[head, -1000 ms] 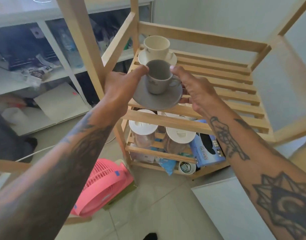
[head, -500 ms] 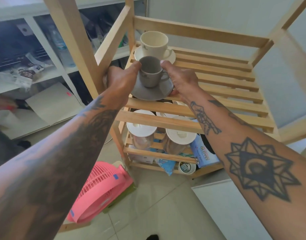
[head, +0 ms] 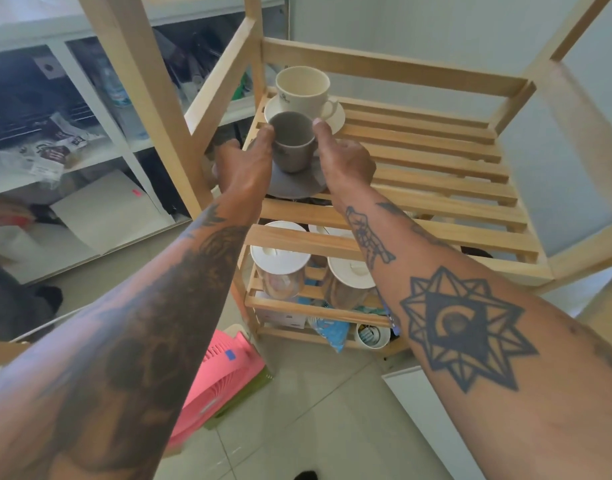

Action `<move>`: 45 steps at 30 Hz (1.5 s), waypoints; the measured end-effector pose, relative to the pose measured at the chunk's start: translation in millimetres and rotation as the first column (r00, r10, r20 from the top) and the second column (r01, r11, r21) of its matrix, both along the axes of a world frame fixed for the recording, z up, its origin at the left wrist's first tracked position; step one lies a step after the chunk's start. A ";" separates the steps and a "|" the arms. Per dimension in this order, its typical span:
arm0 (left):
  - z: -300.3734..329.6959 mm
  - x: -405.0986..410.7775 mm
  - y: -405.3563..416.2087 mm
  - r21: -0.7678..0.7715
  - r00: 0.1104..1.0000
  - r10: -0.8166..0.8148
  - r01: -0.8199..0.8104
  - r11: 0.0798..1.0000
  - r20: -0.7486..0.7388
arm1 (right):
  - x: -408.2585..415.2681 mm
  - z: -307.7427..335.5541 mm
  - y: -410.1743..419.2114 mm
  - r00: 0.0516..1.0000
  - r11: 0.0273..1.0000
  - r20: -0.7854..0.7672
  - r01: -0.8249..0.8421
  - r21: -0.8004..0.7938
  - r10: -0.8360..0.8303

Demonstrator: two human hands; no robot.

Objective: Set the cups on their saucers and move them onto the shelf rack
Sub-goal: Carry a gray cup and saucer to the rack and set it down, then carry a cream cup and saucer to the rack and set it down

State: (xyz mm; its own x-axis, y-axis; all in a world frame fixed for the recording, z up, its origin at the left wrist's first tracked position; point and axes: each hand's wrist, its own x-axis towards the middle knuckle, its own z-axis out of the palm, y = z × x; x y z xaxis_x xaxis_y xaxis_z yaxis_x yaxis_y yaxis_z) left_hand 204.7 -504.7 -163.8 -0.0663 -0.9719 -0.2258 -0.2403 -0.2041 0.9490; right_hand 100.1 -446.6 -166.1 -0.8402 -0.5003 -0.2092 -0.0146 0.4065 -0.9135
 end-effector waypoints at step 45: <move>75.3 -483.8 531.5 0.209 0.640 -0.763 0.762 0.613 -0.094 | -414.3 81.5 614.0 0.739 0.777 0.295 0.630 0.016 -0.605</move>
State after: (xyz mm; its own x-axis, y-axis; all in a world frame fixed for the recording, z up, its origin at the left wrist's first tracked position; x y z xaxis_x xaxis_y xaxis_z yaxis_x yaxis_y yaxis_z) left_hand -279.1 26.8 -88.5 -0.7598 -0.4990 -0.4168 -0.4058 -0.1369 0.9037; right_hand -314.2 167.4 -84.6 -0.8859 0.0835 -0.4563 0.4638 0.1658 -0.8703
